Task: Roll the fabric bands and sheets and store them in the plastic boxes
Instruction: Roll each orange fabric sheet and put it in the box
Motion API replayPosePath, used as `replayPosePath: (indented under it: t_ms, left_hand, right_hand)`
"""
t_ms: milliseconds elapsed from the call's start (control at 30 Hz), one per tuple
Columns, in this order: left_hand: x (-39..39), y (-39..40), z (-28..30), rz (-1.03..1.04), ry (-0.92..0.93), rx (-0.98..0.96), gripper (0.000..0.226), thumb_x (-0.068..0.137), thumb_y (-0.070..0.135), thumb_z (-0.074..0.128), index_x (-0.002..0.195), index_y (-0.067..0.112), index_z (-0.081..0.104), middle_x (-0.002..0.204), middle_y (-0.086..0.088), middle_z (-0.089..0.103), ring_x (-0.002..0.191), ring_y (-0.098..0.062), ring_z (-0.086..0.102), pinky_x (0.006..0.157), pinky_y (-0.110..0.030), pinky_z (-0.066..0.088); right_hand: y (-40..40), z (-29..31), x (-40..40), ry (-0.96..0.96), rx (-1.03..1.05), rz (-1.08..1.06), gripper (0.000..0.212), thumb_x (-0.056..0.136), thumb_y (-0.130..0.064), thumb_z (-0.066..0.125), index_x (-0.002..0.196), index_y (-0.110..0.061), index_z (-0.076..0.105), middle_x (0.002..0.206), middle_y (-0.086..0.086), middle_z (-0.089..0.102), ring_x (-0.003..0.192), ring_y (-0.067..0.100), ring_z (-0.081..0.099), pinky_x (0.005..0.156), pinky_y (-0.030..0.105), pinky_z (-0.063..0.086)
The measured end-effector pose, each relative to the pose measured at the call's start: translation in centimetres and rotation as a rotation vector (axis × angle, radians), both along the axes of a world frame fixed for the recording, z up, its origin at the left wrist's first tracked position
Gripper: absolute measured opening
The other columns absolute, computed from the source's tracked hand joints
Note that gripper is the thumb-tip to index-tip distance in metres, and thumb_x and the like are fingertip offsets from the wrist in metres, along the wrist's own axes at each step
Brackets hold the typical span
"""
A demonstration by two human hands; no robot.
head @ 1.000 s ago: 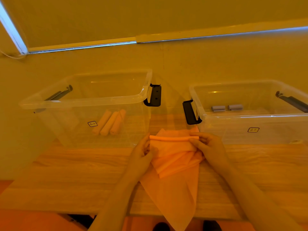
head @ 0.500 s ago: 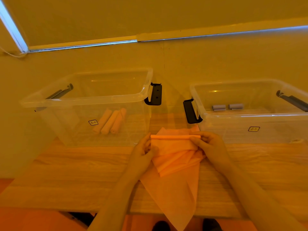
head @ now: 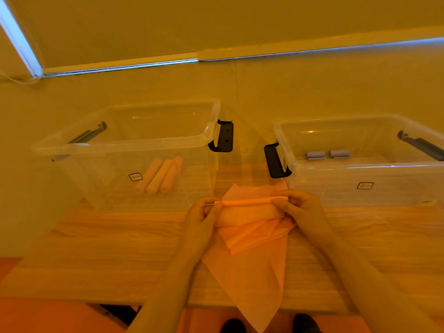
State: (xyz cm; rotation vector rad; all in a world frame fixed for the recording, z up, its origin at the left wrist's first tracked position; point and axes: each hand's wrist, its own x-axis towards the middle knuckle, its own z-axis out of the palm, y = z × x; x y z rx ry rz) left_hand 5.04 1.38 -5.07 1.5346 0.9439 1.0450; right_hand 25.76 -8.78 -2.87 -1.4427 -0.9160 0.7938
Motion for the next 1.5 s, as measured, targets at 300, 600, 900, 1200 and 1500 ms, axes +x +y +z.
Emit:
replayPosePath:
  t_ms: [300, 600, 900, 1200, 1500]
  left_hand:
    - [0.1, -0.3, 0.5, -0.007, -0.089, -0.102, 0.019, 0.091, 0.008, 0.058, 0.093, 0.025, 0.066, 0.074, 0.009, 0.072, 0.071, -0.005, 0.065, 0.060, -0.019, 0.051]
    - [-0.3, -1.1, 1.6, -0.070, -0.153, -0.174, 0.016, 0.092, 0.006, 0.056, 0.101, 0.016, 0.066, 0.067, 0.004, 0.069, 0.055, -0.002, 0.062, 0.046, -0.017, 0.046]
    - [-0.1, -1.2, 1.6, -0.038, -0.163, -0.154, 0.017, 0.090, 0.001, 0.058, 0.106, 0.003, 0.064, 0.063, 0.007, 0.069, 0.055, 0.001, 0.061, 0.048, -0.014, 0.046]
    - [-0.4, -1.4, 1.7, -0.037, -0.144, -0.088, 0.011, 0.091, 0.007, 0.058, 0.093, 0.013, 0.067, 0.070, 0.005, 0.070, 0.061, -0.003, 0.062, 0.052, -0.017, 0.048]
    - [0.1, -0.7, 2.5, -0.100, -0.109, -0.032, 0.007, 0.092, 0.017, 0.057, 0.095, 0.019, 0.063, 0.071, 0.003, 0.066, 0.057, -0.008, 0.059, 0.044, -0.023, 0.042]
  right_hand:
    - [-0.1, 0.3, -0.1, 0.085, -0.005, -0.024, 0.015, 0.087, -0.017, 0.065, 0.101, -0.018, 0.069, 0.085, 0.001, 0.068, 0.056, 0.000, 0.064, 0.046, 0.013, 0.047]
    - [-0.2, -0.2, 0.2, -0.003, -0.003, -0.027, 0.015, 0.090, -0.024, 0.061, 0.103, -0.024, 0.068, 0.075, 0.004, 0.067, 0.056, 0.010, 0.060, 0.046, 0.021, 0.046]
    - [-0.2, -0.5, 0.3, 0.031, 0.017, -0.026, 0.015, 0.087, -0.021, 0.064, 0.101, -0.022, 0.070, 0.089, 0.000, 0.067, 0.068, 0.005, 0.062, 0.050, 0.013, 0.046]
    - [-0.5, -0.5, 0.2, 0.034, 0.075, 0.003, 0.023, 0.082, -0.017, 0.068, 0.104, -0.022, 0.071, 0.095, 0.001, 0.073, 0.080, 0.014, 0.070, 0.066, 0.026, 0.057]
    - [-0.2, -0.6, 0.5, -0.081, 0.185, -0.040, 0.017, 0.088, -0.019, 0.062, 0.102, -0.025, 0.069, 0.100, -0.006, 0.070, 0.087, 0.003, 0.067, 0.067, 0.020, 0.056]
